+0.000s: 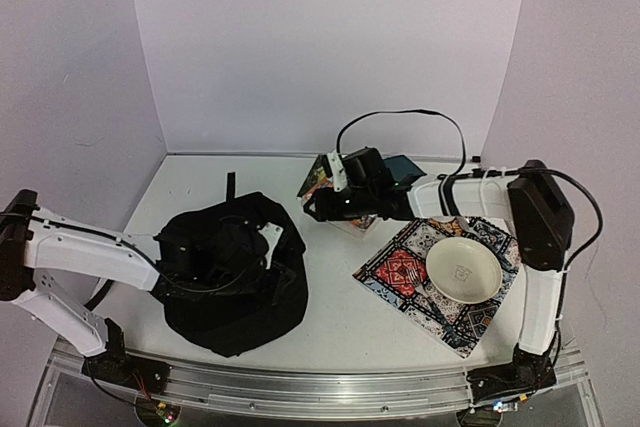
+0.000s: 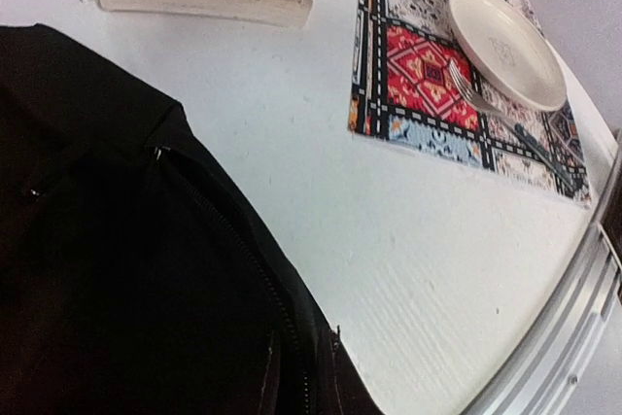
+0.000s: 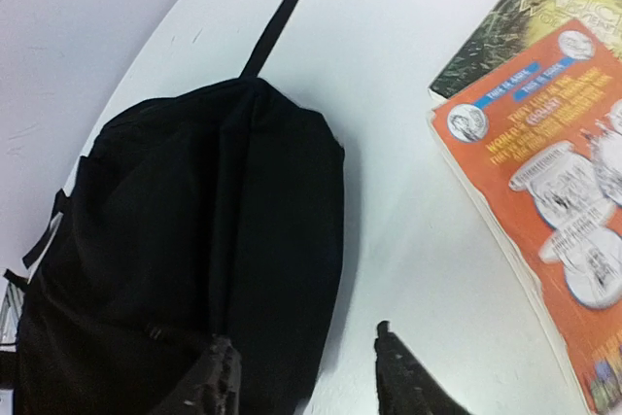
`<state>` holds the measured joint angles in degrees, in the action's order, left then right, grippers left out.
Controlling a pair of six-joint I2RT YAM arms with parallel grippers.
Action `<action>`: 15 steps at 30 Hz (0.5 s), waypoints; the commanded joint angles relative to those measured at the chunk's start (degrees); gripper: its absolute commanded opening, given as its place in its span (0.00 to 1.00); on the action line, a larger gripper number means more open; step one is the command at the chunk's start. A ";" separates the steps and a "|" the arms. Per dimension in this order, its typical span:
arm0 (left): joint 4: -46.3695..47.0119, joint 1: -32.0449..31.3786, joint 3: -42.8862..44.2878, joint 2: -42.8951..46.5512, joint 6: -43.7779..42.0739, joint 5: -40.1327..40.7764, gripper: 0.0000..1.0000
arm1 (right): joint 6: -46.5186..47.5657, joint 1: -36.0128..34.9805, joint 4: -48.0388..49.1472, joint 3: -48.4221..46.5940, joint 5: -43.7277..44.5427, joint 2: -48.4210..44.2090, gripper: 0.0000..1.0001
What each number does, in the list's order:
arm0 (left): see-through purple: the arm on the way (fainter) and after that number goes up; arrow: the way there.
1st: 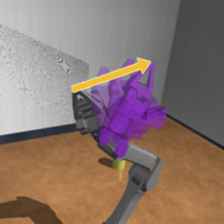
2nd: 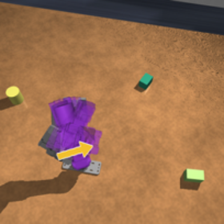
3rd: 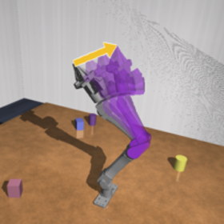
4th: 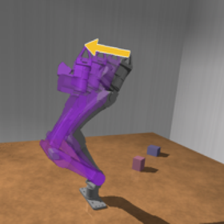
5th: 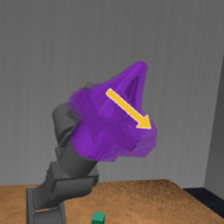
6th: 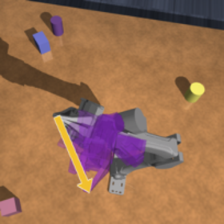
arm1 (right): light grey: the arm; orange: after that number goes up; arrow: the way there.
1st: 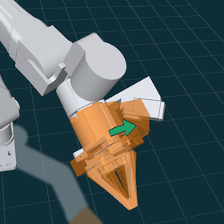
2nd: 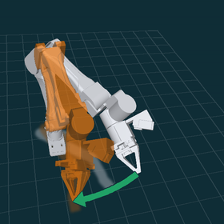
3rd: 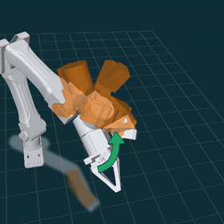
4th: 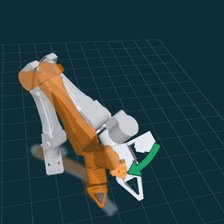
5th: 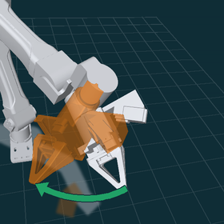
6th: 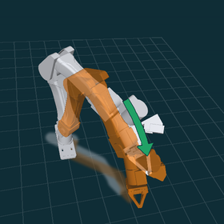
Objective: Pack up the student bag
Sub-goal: Unzip the largest pocket of the student bag, then pick up the largest pocket of the bag from the student bag.
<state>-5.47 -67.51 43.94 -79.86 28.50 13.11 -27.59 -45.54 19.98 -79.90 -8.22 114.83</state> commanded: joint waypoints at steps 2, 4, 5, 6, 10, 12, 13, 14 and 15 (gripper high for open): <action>8.97 3.80 10.28 -9.55 1.79 3.63 0.11 | -2.60 -1.40 1.38 9.35 4.74 -13.81 0.55; 9.35 6.42 13.29 -12.66 3.05 1.13 0.15 | -4.51 -1.50 1.43 13.14 6.15 -16.94 0.56; 9.89 7.62 14.61 -14.04 3.38 -0.68 0.18 | -5.31 -1.62 1.51 15.22 6.59 -18.49 0.57; 10.35 8.71 15.98 -15.40 3.56 -2.61 0.22 | -6.08 -1.86 1.60 16.66 7.20 -19.66 0.58; 10.38 10.55 19.28 -16.57 3.19 -6.64 0.44 | -9.31 -3.86 2.23 22.26 9.87 -23.78 0.63; 10.30 10.80 19.09 -14.94 2.79 -6.58 0.55 | -11.34 -5.34 2.88 24.08 10.90 -25.12 0.66; 9.96 11.06 18.55 -13.98 2.63 -6.32 0.59 | -12.31 -6.30 3.17 24.79 11.50 -25.60 0.67; 9.41 11.29 17.99 -12.91 2.53 -6.02 0.63 | -13.09 -7.33 3.37 25.45 11.98 -26.00 0.69; 8.43 11.46 17.14 -11.37 2.48 -5.48 0.65 | -14.05 -8.23 3.45 25.54 12.32 -26.01 0.70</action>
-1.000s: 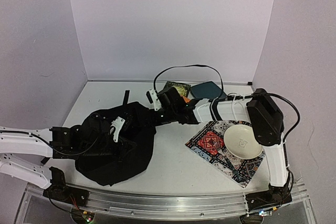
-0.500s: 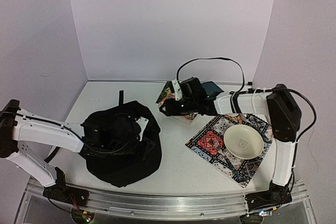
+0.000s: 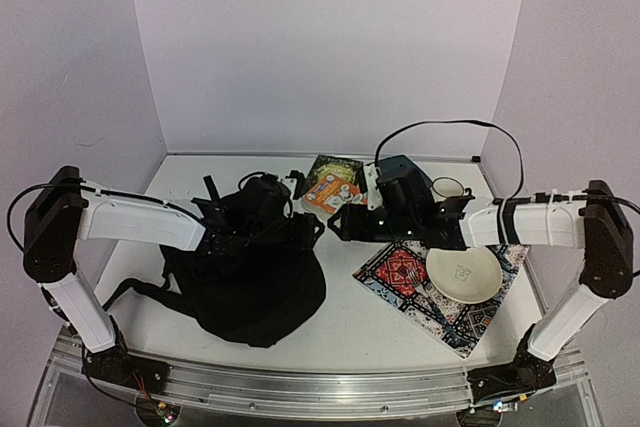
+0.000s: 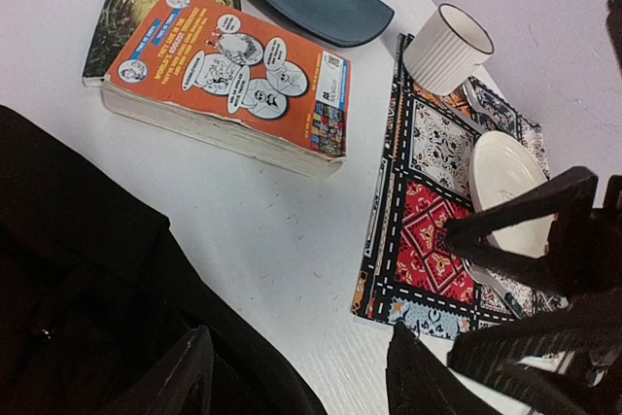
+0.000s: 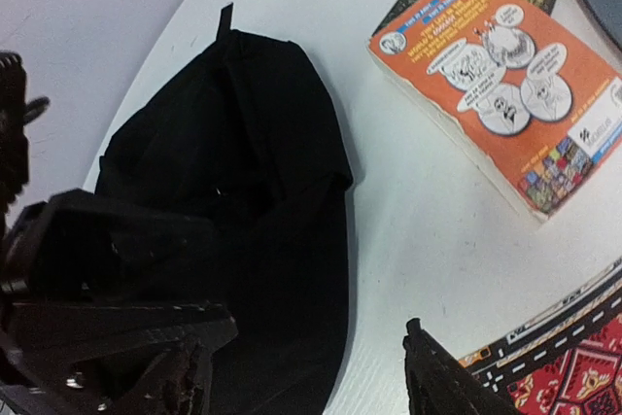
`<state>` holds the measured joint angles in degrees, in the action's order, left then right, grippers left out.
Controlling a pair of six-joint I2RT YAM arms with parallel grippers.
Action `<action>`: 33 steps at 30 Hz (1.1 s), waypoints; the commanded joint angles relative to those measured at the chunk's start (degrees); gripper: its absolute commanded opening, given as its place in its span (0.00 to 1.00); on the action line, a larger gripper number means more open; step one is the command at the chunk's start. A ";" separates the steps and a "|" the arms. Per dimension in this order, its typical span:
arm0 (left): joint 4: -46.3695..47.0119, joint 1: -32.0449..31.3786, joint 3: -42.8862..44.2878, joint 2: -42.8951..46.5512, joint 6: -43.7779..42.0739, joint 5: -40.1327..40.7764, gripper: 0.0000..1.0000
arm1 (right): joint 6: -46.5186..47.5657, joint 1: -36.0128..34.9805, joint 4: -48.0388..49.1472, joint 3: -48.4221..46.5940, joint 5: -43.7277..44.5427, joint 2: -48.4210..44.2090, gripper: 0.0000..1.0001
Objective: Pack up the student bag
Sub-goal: Pick up the largest pocket of the bag from the student bag.
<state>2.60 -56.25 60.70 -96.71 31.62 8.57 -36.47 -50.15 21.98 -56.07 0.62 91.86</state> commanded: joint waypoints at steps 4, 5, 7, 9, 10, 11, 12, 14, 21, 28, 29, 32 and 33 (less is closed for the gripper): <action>-4.45 0.60 -3.07 11.23 -0.64 -1.30 0.68 | -8.22 -7.38 2.30 1.39 3.42 -1.99 0.74; -5.45 0.61 -4.05 12.36 -0.46 -1.86 0.68 | -8.80 -8.09 2.51 1.09 3.18 -1.43 0.75; -6.89 0.62 -6.32 14.97 0.32 -3.76 0.68 | -9.73 -9.09 2.54 0.71 3.03 -0.15 0.75; -7.67 0.62 -8.64 17.06 1.17 -5.98 0.68 | -10.94 -9.70 2.65 0.60 2.31 1.19 0.75; -7.93 0.66 -9.64 17.98 1.46 -7.00 0.68 | -11.36 -10.05 2.90 0.55 1.49 1.87 0.75; -8.25 0.62 -10.60 18.64 1.83 -8.14 0.68 | -11.54 -10.35 3.02 0.32 0.82 2.68 0.75; -8.48 0.62 -11.29 19.21 2.19 -9.18 0.68 | -11.70 -10.70 3.14 -0.03 0.06 3.57 0.75; -8.57 0.62 -12.93 19.75 2.93 -11.88 0.68 | -12.09 -11.49 3.56 -0.63 -1.69 5.03 0.74; -8.49 0.59 -14.46 20.27 3.37 -15.67 0.68 | -13.60 -12.32 4.31 0.44 -1.63 8.18 0.62; -7.94 0.62 -14.05 18.24 4.21 -16.85 0.68 | -14.09 -12.47 7.10 5.06 -1.02 6.05 0.36; -7.82 0.62 -13.88 17.67 4.32 -17.04 0.67 | -14.21 -12.54 7.52 5.81 -0.78 5.59 0.29; -7.47 0.62 -13.18 16.17 4.61 -17.45 0.66 | -14.58 -12.58 8.84 7.81 -0.62 4.89 0.15; -7.39 0.62 -12.85 15.49 4.66 -17.74 0.66 | -14.59 -12.57 9.95 8.52 -0.62 4.63 0.12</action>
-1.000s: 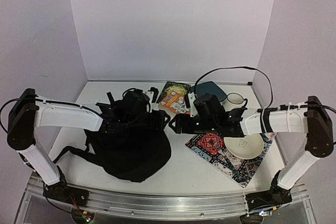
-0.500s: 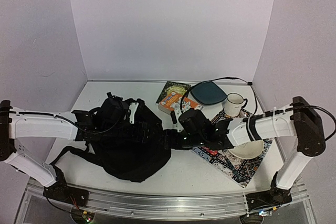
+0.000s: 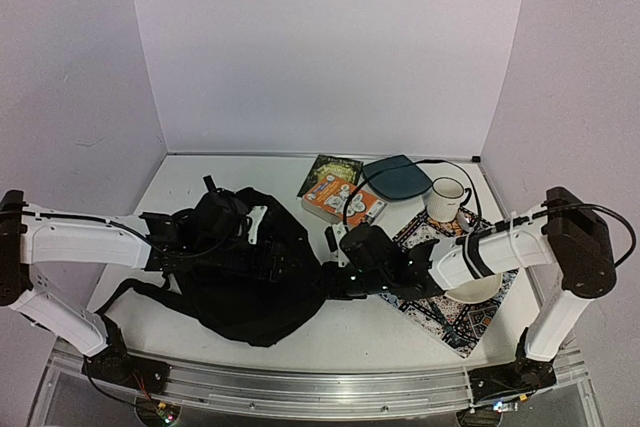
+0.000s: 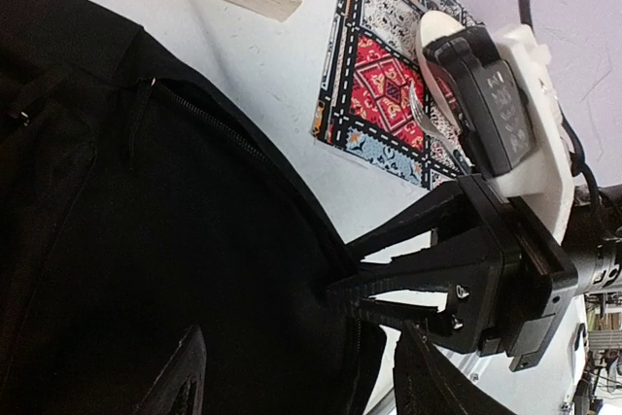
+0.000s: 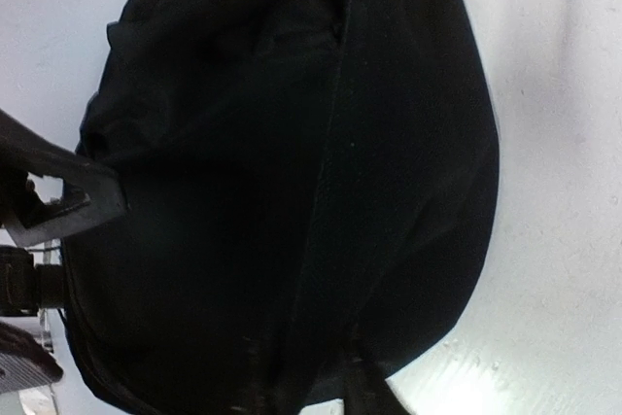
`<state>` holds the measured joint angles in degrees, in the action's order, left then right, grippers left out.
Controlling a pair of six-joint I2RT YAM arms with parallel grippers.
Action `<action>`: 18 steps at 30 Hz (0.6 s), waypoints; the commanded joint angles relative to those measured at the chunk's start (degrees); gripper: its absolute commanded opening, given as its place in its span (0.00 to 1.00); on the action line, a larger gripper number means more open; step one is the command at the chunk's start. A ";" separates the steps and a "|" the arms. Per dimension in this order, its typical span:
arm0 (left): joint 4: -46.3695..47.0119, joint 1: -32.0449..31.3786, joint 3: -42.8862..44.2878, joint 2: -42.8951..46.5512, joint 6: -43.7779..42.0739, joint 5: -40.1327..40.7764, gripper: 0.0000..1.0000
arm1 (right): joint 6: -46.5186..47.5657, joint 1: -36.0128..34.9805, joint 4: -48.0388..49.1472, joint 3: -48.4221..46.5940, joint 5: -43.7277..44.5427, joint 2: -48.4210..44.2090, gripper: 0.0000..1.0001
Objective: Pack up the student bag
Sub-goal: Pick up the largest pocket of the bag from the student bag.
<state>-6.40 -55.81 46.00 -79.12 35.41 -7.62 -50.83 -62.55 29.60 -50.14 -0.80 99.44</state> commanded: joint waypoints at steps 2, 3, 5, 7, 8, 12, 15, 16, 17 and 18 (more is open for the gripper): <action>1.93 0.18 2.43 -3.39 0.94 -2.14 0.65 | -0.15 -0.18 6.91 4.87 -0.44 -3.47 0.06; 2.12 0.18 2.69 -3.99 0.95 -2.45 0.65 | -0.10 -0.18 9.65 6.05 -1.21 -3.70 0.03; 2.62 0.17 3.30 -5.29 1.10 -2.94 0.65 | -0.03 -0.18 15.60 8.21 -2.49 -3.90 0.00; 3.20 0.18 3.82 -6.56 1.19 -3.36 0.65 | 0.44 -0.18 21.59 9.50 -3.32 -3.71 0.00; 3.72 0.18 4.07 -6.99 1.44 -3.57 0.65 | 0.43 -0.11 23.75 10.22 -3.76 -3.44 0.00; 6.07 0.18 4.86 -8.63 2.73 -4.08 0.64 | -0.51 0.00 33.84 12.48 -5.39 -2.30 0.00; 8.14 0.18 4.89 -8.92 3.72 -3.90 0.62 | -0.55 0.29 43.36 13.90 -8.02 -0.92 0.00; 8.74 0.25 4.71 -8.71 4.05 -3.64 0.62 | -0.61 0.43 46.10 14.13 -9.11 -0.26 0.00; 9.17 0.35 4.46 -8.48 4.42 -3.48 0.61 | -0.76 0.56 48.00 14.15 -9.93 0.41 0.00; 9.60 0.45 4.27 -8.22 4.74 -3.39 0.60 | -0.90 0.70 49.63 14.02 -10.65 1.17 0.00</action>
<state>-1.69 -55.81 48.40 -87.85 38.15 -10.86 -51.36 -62.34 62.12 -36.16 -6.69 98.64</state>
